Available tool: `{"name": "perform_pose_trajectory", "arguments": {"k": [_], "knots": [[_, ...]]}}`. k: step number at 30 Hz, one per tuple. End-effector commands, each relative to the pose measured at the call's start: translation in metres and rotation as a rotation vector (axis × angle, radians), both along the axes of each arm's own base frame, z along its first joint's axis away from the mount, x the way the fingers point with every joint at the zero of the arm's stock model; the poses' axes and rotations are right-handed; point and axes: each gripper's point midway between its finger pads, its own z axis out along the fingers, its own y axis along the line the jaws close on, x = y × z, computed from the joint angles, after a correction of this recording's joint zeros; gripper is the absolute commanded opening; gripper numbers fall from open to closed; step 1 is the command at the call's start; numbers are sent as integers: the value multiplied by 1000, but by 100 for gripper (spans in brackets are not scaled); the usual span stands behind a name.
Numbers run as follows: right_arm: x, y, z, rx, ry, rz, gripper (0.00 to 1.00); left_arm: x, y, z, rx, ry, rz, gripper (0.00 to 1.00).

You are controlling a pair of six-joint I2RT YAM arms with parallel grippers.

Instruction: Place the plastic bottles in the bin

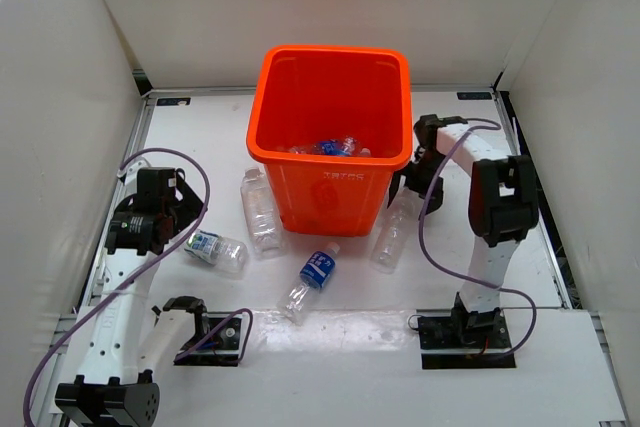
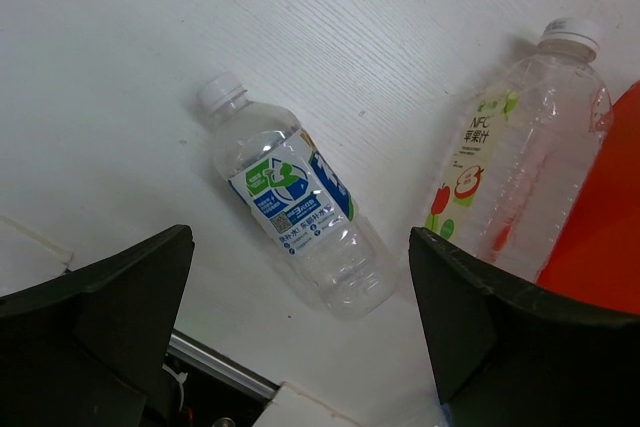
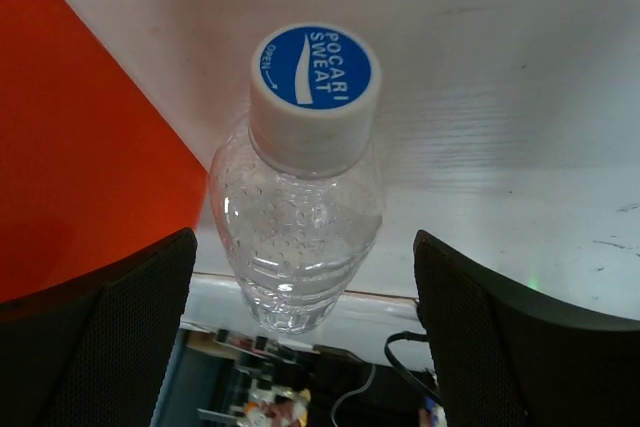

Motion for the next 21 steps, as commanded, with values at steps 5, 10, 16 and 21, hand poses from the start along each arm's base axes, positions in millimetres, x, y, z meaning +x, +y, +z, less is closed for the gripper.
{"name": "perform_pose_trajectory", "arguments": {"k": [5, 10, 16, 21], "knots": [[-13, -7, -4, -79, 92, 68, 86, 0, 6, 8, 33, -23, 4, 100], [-26, -4, -8, -126, 185, 112, 79, -2, 6, 6, 31, -23, 8, 100], [-33, -5, -9, -153, 219, 120, 59, -4, 6, 3, 31, -21, 11, 100], [-28, -23, 4, -154, 181, 40, 41, -5, 6, 2, 34, -24, 11, 100]]}}
